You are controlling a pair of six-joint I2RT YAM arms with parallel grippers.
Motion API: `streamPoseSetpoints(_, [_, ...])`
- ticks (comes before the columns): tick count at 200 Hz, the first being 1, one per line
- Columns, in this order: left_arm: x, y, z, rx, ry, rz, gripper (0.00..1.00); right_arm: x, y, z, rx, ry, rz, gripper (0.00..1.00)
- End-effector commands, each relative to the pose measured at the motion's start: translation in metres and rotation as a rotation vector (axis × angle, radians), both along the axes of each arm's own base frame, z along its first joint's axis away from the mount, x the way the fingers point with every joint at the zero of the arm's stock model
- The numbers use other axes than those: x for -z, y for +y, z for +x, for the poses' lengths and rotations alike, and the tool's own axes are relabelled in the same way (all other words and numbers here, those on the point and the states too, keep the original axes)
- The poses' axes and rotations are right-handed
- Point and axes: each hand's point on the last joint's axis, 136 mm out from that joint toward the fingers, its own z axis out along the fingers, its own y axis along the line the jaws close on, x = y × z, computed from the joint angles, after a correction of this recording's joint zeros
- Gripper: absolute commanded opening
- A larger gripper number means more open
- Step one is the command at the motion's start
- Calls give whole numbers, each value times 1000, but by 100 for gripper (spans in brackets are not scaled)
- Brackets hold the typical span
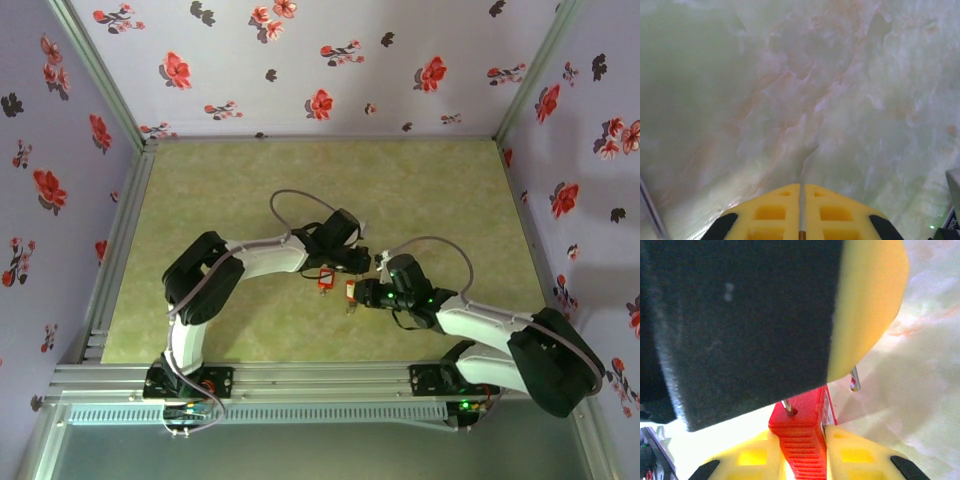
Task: Unlock with the key
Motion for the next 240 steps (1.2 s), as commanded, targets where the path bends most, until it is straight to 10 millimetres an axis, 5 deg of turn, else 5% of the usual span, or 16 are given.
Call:
streamPoseSetpoints(1, [-3, -18, -11, 93, 27, -70, 0, 40, -43, 2, 174, 120, -117, 12])
streamPoseSetpoints(71, [10, -28, 2, 126, 40, -122, 1, 54, -66, 1, 237, 204, -146, 20])
streamPoseSetpoints(148, [18, -34, 14, 117, 44, -188, 19, 66, -76, 3, 270, 270, -185, 26])
streamPoseSetpoints(207, [16, -29, 33, 55, 45, -234, 54, 62, -79, 6, 287, 268, -196, 40])
streamPoseSetpoints(240, [-15, -28, 50, 4, 7, -306, 70, 44, -77, 10, 280, 231, -179, 52])
